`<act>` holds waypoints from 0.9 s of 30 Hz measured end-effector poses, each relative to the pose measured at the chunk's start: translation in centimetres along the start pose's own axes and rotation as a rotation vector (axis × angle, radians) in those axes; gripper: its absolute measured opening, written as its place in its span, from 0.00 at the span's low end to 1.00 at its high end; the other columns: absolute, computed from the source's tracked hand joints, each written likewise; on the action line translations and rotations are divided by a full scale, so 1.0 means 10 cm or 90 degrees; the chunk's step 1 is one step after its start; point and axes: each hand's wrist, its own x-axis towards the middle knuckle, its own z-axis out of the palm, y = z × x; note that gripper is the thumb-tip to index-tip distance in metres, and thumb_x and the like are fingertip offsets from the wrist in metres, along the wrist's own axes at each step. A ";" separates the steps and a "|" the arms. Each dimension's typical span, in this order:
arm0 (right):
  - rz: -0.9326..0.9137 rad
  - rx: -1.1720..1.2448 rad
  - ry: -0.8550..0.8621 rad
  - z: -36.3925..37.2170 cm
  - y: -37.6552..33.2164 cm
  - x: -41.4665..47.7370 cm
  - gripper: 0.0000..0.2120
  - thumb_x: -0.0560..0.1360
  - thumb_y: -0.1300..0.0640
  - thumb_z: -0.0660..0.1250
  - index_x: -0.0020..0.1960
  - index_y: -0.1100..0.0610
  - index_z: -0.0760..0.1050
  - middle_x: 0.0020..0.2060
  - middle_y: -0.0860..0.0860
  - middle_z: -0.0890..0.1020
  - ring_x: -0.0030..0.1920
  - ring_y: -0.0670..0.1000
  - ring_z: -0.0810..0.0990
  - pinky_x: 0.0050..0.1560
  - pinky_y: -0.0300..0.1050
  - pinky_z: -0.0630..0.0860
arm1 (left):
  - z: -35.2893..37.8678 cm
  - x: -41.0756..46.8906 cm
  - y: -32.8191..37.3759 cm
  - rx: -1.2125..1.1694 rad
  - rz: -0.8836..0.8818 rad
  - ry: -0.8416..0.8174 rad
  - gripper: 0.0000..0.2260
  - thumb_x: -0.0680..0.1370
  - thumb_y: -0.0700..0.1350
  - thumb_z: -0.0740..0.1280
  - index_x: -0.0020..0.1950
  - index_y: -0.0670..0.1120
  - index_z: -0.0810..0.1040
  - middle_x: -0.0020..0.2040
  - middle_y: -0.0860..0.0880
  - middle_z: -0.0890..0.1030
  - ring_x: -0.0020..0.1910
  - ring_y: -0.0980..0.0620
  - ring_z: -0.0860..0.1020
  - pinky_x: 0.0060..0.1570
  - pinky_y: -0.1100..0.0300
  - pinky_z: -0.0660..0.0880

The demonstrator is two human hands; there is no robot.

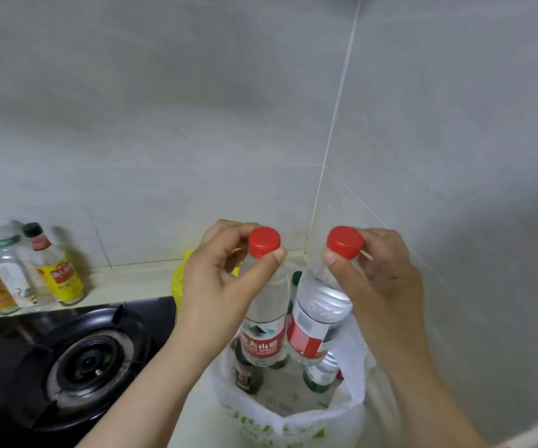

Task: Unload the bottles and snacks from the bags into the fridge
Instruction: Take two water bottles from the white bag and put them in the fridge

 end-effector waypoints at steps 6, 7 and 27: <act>-0.052 0.133 -0.025 0.25 -0.37 0.15 0.07 0.75 0.48 0.64 0.50 0.48 0.77 0.47 0.47 0.83 0.51 0.46 0.81 0.52 0.38 0.75 | -0.22 0.18 0.27 -0.089 0.018 0.029 0.10 0.72 0.54 0.69 0.49 0.51 0.80 0.48 0.50 0.82 0.49 0.54 0.80 0.51 0.63 0.74; -0.064 0.144 -0.025 0.29 -0.44 0.17 0.07 0.76 0.48 0.63 0.49 0.48 0.77 0.47 0.46 0.84 0.51 0.45 0.81 0.52 0.36 0.74 | -0.26 0.20 0.32 -0.096 0.027 0.030 0.10 0.73 0.53 0.70 0.50 0.49 0.80 0.47 0.50 0.82 0.49 0.55 0.80 0.50 0.64 0.74; -0.193 0.344 -0.197 1.08 -0.95 0.32 0.11 0.77 0.49 0.62 0.49 0.56 0.76 0.40 0.47 0.83 0.44 0.44 0.82 0.46 0.31 0.73 | -0.96 -0.05 0.80 0.109 0.097 0.284 0.10 0.78 0.52 0.63 0.49 0.46 0.77 0.41 0.49 0.82 0.42 0.53 0.80 0.45 0.61 0.75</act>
